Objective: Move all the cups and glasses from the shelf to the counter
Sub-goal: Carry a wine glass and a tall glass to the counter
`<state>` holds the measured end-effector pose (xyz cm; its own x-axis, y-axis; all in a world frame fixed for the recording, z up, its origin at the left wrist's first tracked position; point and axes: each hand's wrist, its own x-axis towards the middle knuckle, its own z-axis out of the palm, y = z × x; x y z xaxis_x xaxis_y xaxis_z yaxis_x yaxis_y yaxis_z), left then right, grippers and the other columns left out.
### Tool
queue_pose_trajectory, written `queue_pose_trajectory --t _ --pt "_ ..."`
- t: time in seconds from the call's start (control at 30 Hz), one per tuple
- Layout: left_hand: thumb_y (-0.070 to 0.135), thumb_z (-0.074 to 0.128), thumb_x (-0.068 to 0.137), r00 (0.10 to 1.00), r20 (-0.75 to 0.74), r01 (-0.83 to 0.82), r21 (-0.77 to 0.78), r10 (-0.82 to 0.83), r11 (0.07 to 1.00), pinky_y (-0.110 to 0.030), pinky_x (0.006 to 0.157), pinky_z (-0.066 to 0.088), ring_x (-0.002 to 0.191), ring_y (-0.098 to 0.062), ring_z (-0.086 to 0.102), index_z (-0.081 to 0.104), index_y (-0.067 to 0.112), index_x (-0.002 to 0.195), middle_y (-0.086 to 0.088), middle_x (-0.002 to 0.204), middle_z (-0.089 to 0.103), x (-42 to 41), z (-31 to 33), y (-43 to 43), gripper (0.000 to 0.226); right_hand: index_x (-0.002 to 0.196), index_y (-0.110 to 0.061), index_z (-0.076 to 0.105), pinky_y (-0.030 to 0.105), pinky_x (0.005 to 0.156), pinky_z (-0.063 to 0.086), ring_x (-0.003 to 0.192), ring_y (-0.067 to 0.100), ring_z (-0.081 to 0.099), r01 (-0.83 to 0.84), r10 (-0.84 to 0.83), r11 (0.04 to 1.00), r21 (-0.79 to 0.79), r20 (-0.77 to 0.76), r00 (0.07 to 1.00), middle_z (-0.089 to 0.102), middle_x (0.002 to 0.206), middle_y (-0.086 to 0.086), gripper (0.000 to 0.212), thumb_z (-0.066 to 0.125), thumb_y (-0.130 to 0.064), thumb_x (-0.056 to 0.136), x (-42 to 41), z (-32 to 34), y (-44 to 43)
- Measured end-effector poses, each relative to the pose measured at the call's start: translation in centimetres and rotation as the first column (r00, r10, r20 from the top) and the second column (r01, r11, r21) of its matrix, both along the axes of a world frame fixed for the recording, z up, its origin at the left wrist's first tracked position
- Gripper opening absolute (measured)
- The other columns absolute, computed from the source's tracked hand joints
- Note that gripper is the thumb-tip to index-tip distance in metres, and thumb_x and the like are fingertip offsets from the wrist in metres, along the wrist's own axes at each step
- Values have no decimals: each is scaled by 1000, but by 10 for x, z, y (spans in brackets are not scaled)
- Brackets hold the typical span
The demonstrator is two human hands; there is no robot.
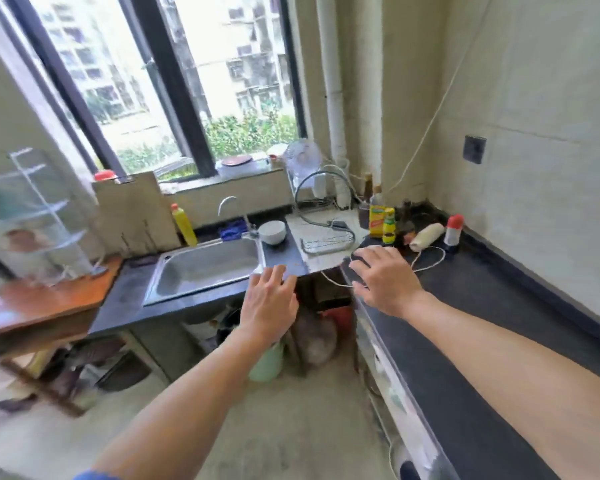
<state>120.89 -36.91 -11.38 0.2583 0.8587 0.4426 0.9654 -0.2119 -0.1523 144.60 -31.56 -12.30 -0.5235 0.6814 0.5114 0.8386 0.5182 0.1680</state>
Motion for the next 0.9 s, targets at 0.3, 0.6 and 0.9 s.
queue_pose_trajectory --t 0.3,0.6,0.9 --pt "24 62 75 920 16 -392 21 392 920 -42 80 45 96 -29 55 64 12 96 -11 106 60 -234 -3 -73 25 99 -13 68 43 81 49 98 32 60 -401 401 916 9 23 916 65 110 12 35 71 -30 68 -272 8 10" --pt "21 63 75 736 80 -676 18 672 737 -41 78 45 91 -28 55 63 12 94 -10 100 59 -394 -8 -112 21 110 -12 64 45 85 48 103 31 58 -680 680 733 6 32 733 61 117 13 40 68 -32 76 -487 7 23" --pt "20 60 75 605 114 -794 15 788 608 -43 81 45 91 -31 55 62 12 92 -10 100 58 -542 6 -61 19 111 -12 62 46 81 48 103 33 58 -769 769 639 -35 54 637 60 119 14 40 67 -34 78 -676 17 92"
